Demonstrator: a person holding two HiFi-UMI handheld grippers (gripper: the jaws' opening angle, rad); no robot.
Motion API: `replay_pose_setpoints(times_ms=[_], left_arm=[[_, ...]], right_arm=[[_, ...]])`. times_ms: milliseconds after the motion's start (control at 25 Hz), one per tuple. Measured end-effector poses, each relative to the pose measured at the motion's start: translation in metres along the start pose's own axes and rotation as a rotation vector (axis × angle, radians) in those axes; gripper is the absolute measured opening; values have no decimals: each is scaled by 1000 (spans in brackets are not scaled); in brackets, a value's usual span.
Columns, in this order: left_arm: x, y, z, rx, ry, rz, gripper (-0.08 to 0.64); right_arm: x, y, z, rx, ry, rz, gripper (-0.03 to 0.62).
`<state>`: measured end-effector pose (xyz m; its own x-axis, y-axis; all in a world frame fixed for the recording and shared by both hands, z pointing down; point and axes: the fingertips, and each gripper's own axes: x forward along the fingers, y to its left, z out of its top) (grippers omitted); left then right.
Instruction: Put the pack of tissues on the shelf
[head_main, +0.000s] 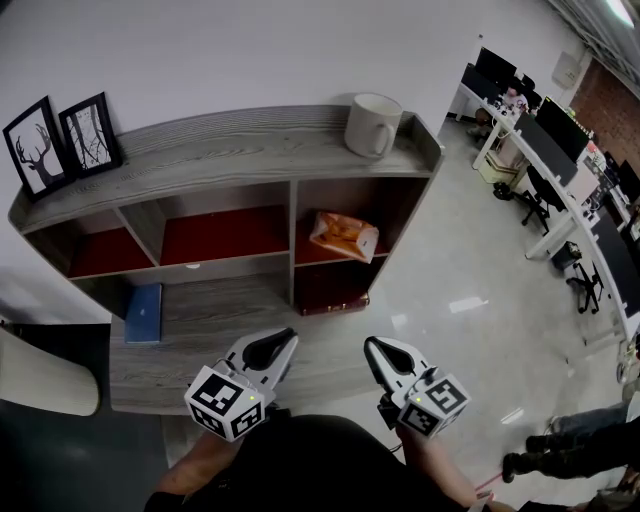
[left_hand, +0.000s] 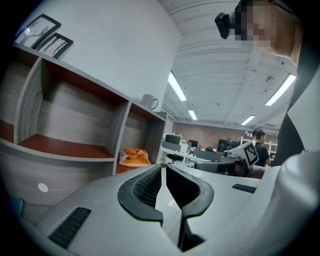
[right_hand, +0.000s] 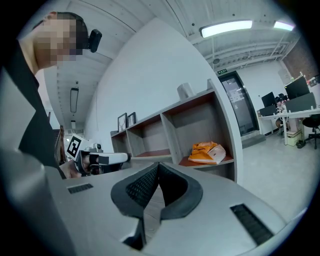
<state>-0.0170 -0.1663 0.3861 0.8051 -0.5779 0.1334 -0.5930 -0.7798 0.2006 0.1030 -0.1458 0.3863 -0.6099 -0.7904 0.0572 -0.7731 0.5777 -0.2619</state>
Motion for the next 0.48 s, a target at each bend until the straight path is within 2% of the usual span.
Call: replay_pose_setpoints(times_ms=[480], left_arm=[[7,-4,-2,-3,6,2,40]], right_arm=[[-3,-6,-6,28,43,0,17]])
